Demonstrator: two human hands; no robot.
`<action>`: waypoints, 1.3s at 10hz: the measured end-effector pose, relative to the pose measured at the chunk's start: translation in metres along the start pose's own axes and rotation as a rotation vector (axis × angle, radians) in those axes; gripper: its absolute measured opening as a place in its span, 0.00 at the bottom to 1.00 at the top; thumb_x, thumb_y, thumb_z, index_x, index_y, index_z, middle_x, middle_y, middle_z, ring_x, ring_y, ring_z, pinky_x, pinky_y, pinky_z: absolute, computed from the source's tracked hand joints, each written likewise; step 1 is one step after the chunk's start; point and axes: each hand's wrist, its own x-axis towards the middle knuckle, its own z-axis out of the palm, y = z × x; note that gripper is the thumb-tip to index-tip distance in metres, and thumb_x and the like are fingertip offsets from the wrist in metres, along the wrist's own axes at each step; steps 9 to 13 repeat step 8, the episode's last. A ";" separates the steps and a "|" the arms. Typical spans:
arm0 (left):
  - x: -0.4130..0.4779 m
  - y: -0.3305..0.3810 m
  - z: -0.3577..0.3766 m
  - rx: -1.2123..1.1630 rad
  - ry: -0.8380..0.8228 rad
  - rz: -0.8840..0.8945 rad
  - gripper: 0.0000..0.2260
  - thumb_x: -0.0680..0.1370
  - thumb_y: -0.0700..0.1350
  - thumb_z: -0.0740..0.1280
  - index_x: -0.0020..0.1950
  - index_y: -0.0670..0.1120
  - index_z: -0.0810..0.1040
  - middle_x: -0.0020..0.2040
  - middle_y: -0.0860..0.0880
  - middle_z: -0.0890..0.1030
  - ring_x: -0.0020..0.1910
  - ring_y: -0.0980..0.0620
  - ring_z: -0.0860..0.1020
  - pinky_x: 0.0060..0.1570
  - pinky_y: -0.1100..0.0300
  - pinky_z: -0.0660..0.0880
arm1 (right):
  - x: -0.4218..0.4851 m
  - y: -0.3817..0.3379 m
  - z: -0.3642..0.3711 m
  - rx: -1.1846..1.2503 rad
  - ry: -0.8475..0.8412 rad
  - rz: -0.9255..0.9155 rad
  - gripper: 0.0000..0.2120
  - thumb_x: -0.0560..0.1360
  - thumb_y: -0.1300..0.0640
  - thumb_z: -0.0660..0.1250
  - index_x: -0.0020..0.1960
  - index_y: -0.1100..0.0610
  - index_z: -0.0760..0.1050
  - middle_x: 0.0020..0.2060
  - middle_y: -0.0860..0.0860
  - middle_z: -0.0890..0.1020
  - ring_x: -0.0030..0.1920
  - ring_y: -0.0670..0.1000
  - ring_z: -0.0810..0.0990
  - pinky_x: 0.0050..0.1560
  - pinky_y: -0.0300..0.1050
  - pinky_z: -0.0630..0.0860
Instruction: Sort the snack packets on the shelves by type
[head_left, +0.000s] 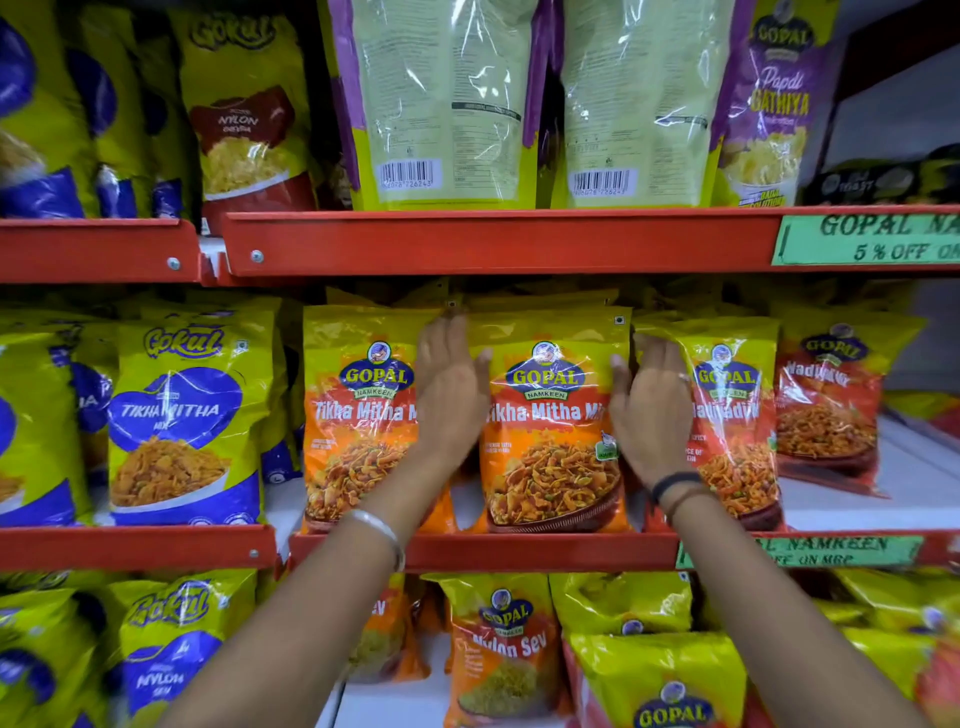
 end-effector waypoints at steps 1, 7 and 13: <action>-0.057 0.008 0.010 0.088 -0.072 0.324 0.23 0.81 0.49 0.54 0.74 0.41 0.59 0.76 0.46 0.59 0.75 0.44 0.56 0.73 0.51 0.52 | -0.048 -0.015 0.005 0.065 -0.003 -0.251 0.21 0.80 0.54 0.55 0.70 0.62 0.65 0.67 0.59 0.74 0.68 0.56 0.69 0.67 0.49 0.65; -0.093 -0.001 0.021 0.080 -0.321 0.197 0.28 0.81 0.53 0.47 0.78 0.47 0.41 0.79 0.50 0.39 0.77 0.55 0.38 0.76 0.52 0.43 | -0.087 -0.003 0.024 -0.041 -0.291 -0.196 0.27 0.80 0.49 0.47 0.77 0.56 0.52 0.78 0.51 0.54 0.78 0.48 0.51 0.77 0.53 0.52; -0.089 0.002 -0.010 -0.090 -0.225 0.200 0.28 0.81 0.51 0.48 0.76 0.49 0.37 0.76 0.55 0.31 0.77 0.54 0.37 0.77 0.53 0.40 | -0.088 -0.033 0.007 0.100 -0.221 -0.167 0.27 0.81 0.49 0.46 0.77 0.56 0.51 0.78 0.49 0.53 0.78 0.46 0.48 0.77 0.52 0.50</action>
